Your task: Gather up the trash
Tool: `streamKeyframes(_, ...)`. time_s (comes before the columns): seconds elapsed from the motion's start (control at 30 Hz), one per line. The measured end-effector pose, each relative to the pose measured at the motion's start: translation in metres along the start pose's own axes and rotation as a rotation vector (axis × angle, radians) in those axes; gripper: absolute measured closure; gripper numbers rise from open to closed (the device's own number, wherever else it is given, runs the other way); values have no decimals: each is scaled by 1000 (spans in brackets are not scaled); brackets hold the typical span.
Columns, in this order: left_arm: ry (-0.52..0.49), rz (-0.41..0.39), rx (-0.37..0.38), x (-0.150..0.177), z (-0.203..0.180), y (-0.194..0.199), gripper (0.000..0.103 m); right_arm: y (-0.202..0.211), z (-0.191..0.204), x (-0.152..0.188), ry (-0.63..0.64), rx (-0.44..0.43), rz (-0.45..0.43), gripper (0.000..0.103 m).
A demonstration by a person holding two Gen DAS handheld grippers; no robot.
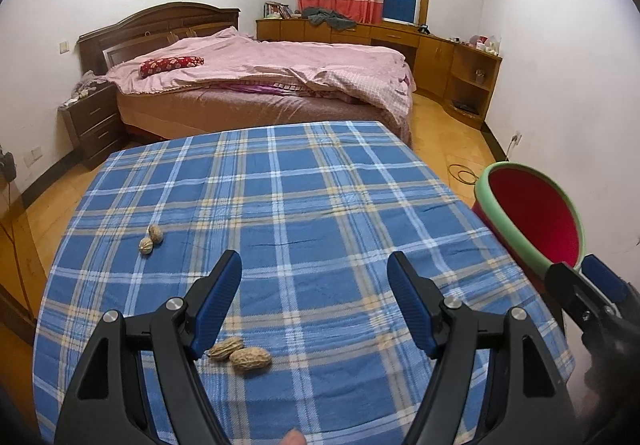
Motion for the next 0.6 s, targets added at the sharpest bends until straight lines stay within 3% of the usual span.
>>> streamKeyframes(0.6, -18, 5, 3, 8, -9, -2, 28, 2, -9, 11, -23, 22, 7, 7)
Point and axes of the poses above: each gripper's, at about its wrist camera, not at the fingertips, and y roughly against the way its jaws point, z to its left, x to its underside, the point moved 3 cm from there along -y, roughly the way its jaws point, and after that the axes turned 8 degrees about -x, right-handed, at the moved point
